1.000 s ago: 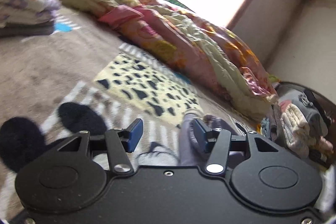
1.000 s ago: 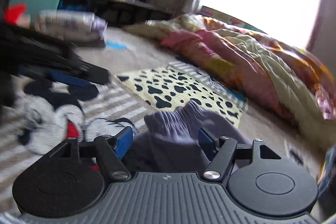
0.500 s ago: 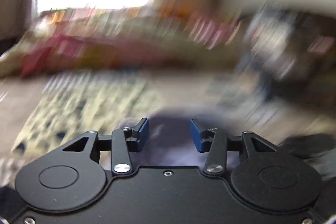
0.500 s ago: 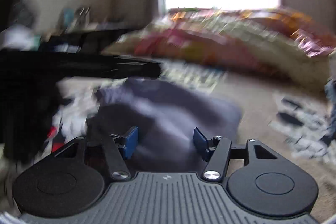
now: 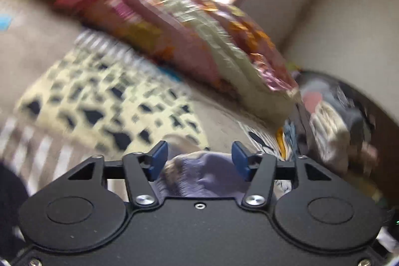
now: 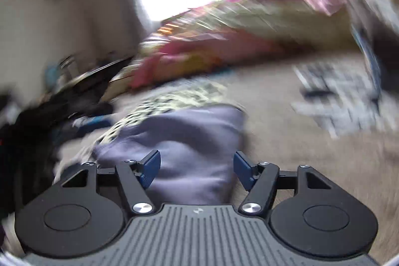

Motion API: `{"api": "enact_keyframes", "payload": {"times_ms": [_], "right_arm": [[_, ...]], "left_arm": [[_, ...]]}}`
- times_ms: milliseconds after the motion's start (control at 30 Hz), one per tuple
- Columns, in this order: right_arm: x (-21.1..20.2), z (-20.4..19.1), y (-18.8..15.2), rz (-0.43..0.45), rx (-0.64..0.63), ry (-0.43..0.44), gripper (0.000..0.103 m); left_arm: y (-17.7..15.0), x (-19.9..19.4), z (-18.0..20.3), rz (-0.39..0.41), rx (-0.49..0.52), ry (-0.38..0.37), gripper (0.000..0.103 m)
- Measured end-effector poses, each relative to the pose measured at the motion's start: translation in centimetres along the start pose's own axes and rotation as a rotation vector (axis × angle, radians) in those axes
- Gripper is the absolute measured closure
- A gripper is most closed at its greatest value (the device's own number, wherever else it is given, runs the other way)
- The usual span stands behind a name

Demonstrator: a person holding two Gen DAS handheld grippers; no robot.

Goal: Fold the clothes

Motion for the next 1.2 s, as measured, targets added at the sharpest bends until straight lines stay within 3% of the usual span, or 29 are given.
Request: {"api": "enact_keyframes", "payload": {"times_ms": [133,267,333,367,400,467,567,633,667,700,733,767,833,1067,1200], "right_arm": [[2.5,2.5,0.7,-0.103,0.334,0.02,0.036],[4.4,1.8,-0.2,-0.13,0.377,0.039,0.038],[5.0,1.5,-0.8,-0.127,0.376,0.044,0.051],[5.3,1.3,-1.1,-0.132,0.382,0.06,0.061],[5.6,1.3,-1.2,-0.133,0.393,0.073,0.063],[5.6,1.0,-0.9,-0.137,0.412,0.09,0.067],[3.8,-0.7,0.8,-0.144,0.491,0.184,0.085],[1.7,-2.9,2.1,-0.158,0.513,0.248,0.085],[1.0,-3.8,2.3,-0.163,0.484,0.24,0.083],[0.9,-4.2,2.1,-0.172,0.438,0.199,0.062],[1.0,-4.2,1.7,-0.185,0.398,0.152,0.043],[1.3,-3.4,0.6,-0.209,0.377,0.09,0.018],[1.4,-1.7,-1.4,-0.231,0.413,0.022,0.021],[-0.7,-2.4,-5.1,-0.204,0.469,0.121,0.022],[0.5,-3.3,-6.0,-0.198,0.41,0.104,0.037]], "left_arm": [[-2.0,1.1,-1.2,-0.11,-0.158,-0.027,0.044],[-3.0,1.6,-0.9,-0.132,-0.197,-0.035,0.046],[-3.2,1.7,-0.6,-0.125,-0.201,-0.039,0.066],[-3.3,1.6,-0.6,-0.116,-0.212,-0.039,0.07],[-3.3,1.5,-0.7,-0.107,-0.225,-0.04,0.073],[-2.9,0.5,-0.9,-0.089,-0.264,-0.047,0.075],[-1.1,-3.7,-0.7,-0.064,-0.331,-0.073,0.075],[-0.4,-6.9,-0.8,-0.05,-0.381,-0.083,0.074],[-0.7,-7.9,-1.1,-0.059,-0.377,-0.073,0.069],[-1.4,-8.1,-1.6,-0.09,-0.349,-0.05,0.05],[-2.3,-8.2,-2.2,-0.12,-0.336,-0.027,0.042],[-3.2,-8.3,-3.3,-0.146,-0.365,-0.004,0.04],[-4.0,-8.9,-4.7,-0.147,-0.405,0.006,0.041],[-4.8,-8.4,-3.9,-0.14,-0.397,-0.069,0.039],[-5.1,-6.9,-2.7,-0.139,-0.346,-0.052,0.048]]}}
Point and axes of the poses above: each gripper's, at about its wrist camera, not at the fingertips, and x roughly the way its jaws point, z to its right, y to its top, the point moved 8 cm from there along x, roughly the way its jaws point, and after that the axes turned 9 degrees about x, right-handed, at the moved point
